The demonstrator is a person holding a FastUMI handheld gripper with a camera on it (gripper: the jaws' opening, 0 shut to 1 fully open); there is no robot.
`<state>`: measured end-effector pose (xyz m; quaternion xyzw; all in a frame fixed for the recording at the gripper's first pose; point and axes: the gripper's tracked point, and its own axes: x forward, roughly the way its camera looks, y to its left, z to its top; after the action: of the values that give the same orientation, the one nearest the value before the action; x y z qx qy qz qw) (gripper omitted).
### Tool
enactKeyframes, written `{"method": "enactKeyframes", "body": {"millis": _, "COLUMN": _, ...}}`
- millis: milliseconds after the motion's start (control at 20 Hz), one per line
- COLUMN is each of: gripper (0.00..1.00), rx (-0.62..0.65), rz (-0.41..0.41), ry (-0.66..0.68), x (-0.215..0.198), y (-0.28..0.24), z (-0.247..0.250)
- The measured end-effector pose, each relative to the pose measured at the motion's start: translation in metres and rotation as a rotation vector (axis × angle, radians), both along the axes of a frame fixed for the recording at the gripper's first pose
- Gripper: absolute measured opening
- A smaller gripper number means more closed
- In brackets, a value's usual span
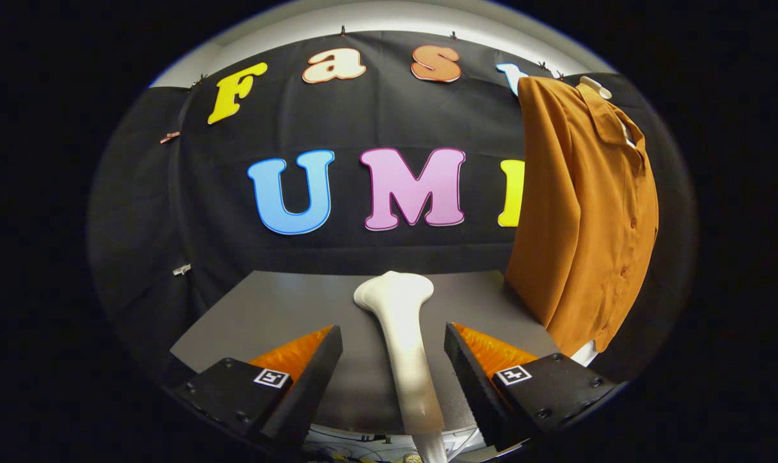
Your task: Iron the clothes twice with a garment steamer, once on the left side and once on the right side.
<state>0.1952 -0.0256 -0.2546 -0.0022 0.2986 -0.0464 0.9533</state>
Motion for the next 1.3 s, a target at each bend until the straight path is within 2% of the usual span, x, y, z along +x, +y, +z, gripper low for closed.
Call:
{"method": "enactKeyframes", "body": {"millis": 400, "gripper": 0.99, "rx": -0.003, "rz": -0.003, "ry": 0.142, "x": 0.007, "y": -0.011, "z": -0.042}}
{"method": "enactKeyframes", "body": {"millis": 500, "gripper": 0.84, "rx": -0.014, "rz": -0.007, "ry": 0.176, "x": 0.008, "y": -0.012, "z": -0.053}}
{"method": "enactKeyframes", "body": {"millis": 800, "gripper": 0.83, "rx": 0.018, "rz": -0.018, "ry": 0.229, "x": 0.006, "y": -0.015, "z": -0.067}}
{"method": "enactKeyframes", "body": {"millis": 850, "gripper": 0.74, "rx": 0.019, "rz": -0.021, "ry": 0.226, "x": 0.008, "y": -0.016, "z": -0.065}}
{"method": "enactKeyframes", "body": {"millis": 900, "gripper": 0.59, "rx": 0.021, "rz": -0.02, "ry": 0.228, "x": 0.009, "y": -0.015, "z": -0.067}}
{"method": "enactKeyframes", "body": {"millis": 1050, "gripper": 0.56, "rx": 0.021, "rz": -0.005, "ry": 0.225, "x": 0.013, "y": -0.017, "z": -0.071}}
{"method": "enactKeyframes", "body": {"millis": 1100, "gripper": 0.48, "rx": 0.021, "rz": -0.001, "ry": 0.224, "x": 0.012, "y": -0.016, "z": -0.069}}
{"method": "enactKeyframes", "body": {"millis": 1200, "gripper": 0.48, "rx": 0.008, "rz": 0.013, "ry": 0.22, "x": 0.012, "y": -0.017, "z": -0.07}}
{"method": "enactKeyframes", "body": {"millis": 1250, "gripper": 0.42, "rx": 0.005, "rz": 0.018, "ry": 0.218, "x": 0.011, "y": -0.019, "z": -0.068}}
{"method": "enactKeyframes", "body": {"millis": 1300, "gripper": 0.42, "rx": 0.009, "rz": 0.026, "ry": 0.216, "x": 0.011, "y": -0.019, "z": -0.067}}
